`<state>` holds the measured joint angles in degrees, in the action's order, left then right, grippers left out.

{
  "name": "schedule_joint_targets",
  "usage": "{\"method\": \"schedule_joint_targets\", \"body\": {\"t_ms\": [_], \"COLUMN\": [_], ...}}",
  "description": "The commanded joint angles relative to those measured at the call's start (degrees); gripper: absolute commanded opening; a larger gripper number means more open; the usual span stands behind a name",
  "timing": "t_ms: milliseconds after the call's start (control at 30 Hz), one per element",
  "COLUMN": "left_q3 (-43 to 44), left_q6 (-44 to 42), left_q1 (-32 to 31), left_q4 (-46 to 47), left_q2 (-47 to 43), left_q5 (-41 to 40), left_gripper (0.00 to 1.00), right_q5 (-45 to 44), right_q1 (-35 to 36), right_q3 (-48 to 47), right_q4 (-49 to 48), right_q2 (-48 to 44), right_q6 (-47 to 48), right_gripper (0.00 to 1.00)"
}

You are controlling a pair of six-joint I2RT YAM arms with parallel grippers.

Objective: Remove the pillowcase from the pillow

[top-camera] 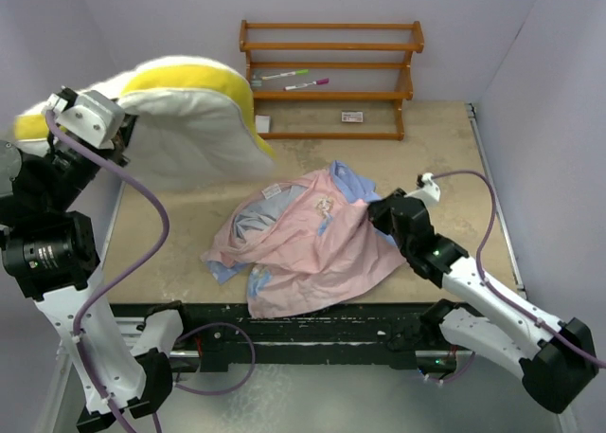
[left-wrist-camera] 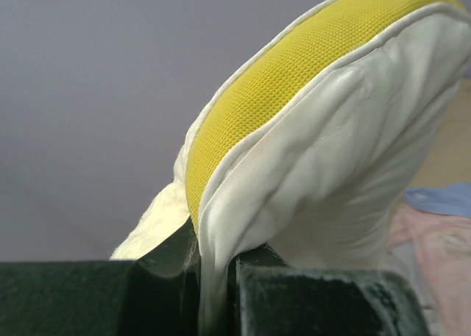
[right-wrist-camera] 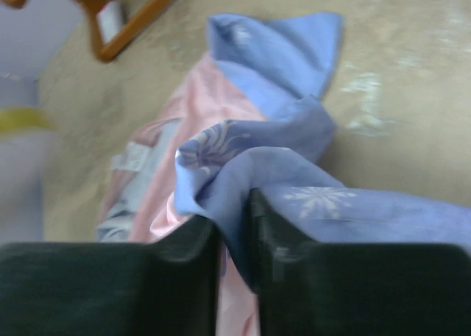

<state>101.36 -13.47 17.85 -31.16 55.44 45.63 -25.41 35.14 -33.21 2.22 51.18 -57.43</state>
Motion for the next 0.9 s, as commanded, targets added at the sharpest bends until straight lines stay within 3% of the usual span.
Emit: {"method": "schedule_joint_targets", "body": {"t_ms": [0, 100, 233, 400, 633, 733, 867], "left_q3": [-8.32, -18.63, -31.83, -33.25, -33.57, -30.86, -28.12], "left_q6": [8.35, 7.22, 2.59, 0.94, 0.24, 4.16, 13.49], "left_q1": [-0.08, -0.16, -0.48, -0.51, -0.51, -0.50, -2.08], "left_q4": [1.75, 1.32, 0.40, 1.51, 16.84, 23.40, 33.87], "left_q2": [-1.67, -5.38, -12.12, -13.05, -8.00, -6.20, -4.99], "left_q5": [15.29, 17.22, 18.41, 16.50, 0.37, 6.63, 26.77], "left_gripper": [0.00, 0.00, 0.00, 0.00, 0.00, 0.00, 0.00], "right_q5": [6.83, 6.91, 7.33, 7.23, 7.22, 8.70, 11.39], "right_q1": [-0.14, -0.08, -0.07, -0.10, -0.15, -0.11, -0.09], "right_q3": [-10.19, -15.15, -18.63, -19.83, -17.16, -16.50, -16.05], "right_q4": [-6.91, -4.54, -2.40, -0.51, -1.25, -4.55, -4.88], "right_q2": [3.56, 4.10, 3.84, 4.78, 2.17, 1.64, 1.62], "right_q6": [11.27, 12.71, 13.09, 13.39, 13.72, 17.12, 18.15], "right_gripper": [0.43, 0.52, 0.50, 0.53, 0.57, 0.58, 0.59]}}
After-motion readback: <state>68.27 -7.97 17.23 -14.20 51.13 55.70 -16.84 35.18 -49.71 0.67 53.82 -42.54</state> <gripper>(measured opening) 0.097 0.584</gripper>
